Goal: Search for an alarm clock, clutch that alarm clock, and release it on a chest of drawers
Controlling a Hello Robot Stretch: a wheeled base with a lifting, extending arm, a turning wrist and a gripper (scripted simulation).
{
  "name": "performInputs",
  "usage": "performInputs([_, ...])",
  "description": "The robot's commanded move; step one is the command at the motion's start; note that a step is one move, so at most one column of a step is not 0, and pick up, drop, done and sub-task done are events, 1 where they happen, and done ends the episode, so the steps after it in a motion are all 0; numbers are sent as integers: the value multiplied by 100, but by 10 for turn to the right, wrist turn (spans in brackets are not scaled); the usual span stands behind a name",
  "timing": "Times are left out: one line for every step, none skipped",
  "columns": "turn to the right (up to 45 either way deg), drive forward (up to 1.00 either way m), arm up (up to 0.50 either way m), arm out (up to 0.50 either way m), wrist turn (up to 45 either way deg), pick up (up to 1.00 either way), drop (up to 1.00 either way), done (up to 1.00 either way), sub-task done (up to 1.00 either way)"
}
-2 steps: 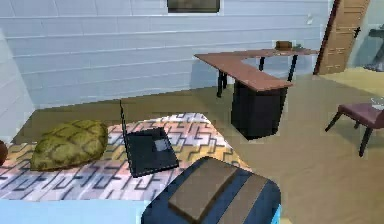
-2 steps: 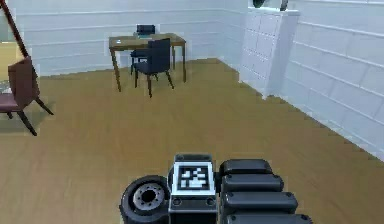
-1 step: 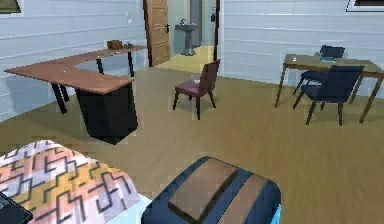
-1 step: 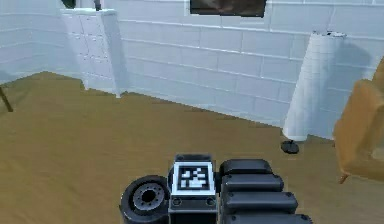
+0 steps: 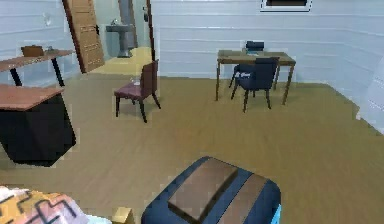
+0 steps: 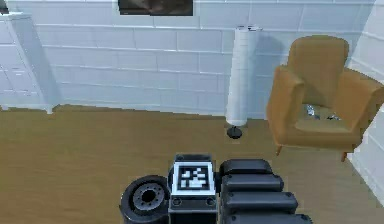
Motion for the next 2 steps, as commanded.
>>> performInputs([0, 85, 0, 0, 0, 0, 0, 0, 0])
performInputs([-30, 0, 0, 0, 0, 0, 0, 0, 0])
